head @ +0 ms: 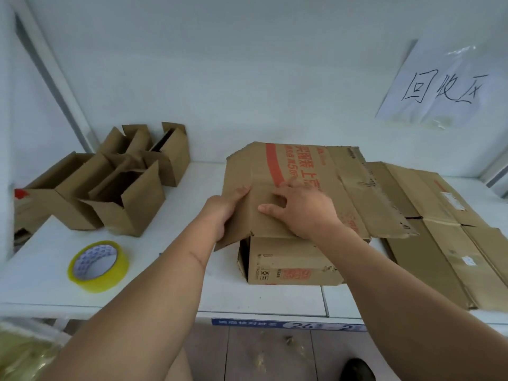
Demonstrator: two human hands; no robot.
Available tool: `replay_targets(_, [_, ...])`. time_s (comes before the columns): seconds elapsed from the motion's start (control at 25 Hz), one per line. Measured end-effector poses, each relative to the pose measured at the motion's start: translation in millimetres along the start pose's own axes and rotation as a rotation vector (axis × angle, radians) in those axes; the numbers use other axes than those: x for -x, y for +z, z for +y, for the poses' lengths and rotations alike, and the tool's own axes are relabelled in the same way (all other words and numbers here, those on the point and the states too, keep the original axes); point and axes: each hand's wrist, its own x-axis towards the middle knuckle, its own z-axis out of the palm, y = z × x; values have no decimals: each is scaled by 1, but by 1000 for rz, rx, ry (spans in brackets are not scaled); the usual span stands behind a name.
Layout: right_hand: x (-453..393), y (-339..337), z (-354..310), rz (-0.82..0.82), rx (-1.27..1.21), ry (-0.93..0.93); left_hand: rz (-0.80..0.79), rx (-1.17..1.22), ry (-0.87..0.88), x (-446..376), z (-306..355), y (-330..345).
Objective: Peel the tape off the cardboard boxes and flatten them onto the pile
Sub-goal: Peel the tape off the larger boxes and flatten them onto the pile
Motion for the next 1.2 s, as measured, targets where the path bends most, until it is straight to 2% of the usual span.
replay_targets(0.12, [10,0,-22,-185,18,-85,95,-114,85,-5,16,-13])
replay_targets(0.2, [16,7,-31,-157,78,-69,91,-131,76,-7,22,-15])
replay_targets(0.28, [21,14,-36,-113,107,-58,7,-54,19,-2,24,-22])
replay_targets(0.4, [19,16,-30,-97,76,-120,-301,344,-26,15,18,-37])
replay_targets(0.48, [20,16,-26,-43,65,-152,-507,670,13,24,12,-38])
replay_targets(0.52, [21,18,-26,10,46,-162,-541,761,63,28,9,-33])
replay_targets(0.56, [22,18,-26,64,1,-162,-508,784,112,27,4,-24])
replay_targets(0.6, [23,19,-26,113,-71,-146,-433,731,162,23,-2,-14])
replay_targets(0.68, [26,18,-23,183,-252,-96,-302,480,253,20,-19,3])
replay_targets(0.72, [26,16,-21,199,-306,-86,-331,341,307,18,-30,9])
replay_targets(0.8, [26,12,-17,181,-343,-85,-484,158,375,22,-47,19])
replay_targets(0.84, [27,11,-16,161,-355,-87,-510,138,380,26,-52,21])
replay_targets(0.92, [27,11,-11,141,-349,-102,-433,149,372,35,-53,21])
replay_targets(1.04, [26,11,-6,83,-228,-121,-145,24,420,42,-59,13])
replay_targets(1.12, [27,11,-9,39,-149,-139,26,-17,369,50,-72,-2])
replay_targets(1.16, [28,11,-11,31,-116,-156,5,9,311,52,-78,-10])
replay_targets(1.2, [28,11,-12,32,-92,-170,-107,80,243,54,-81,-18])
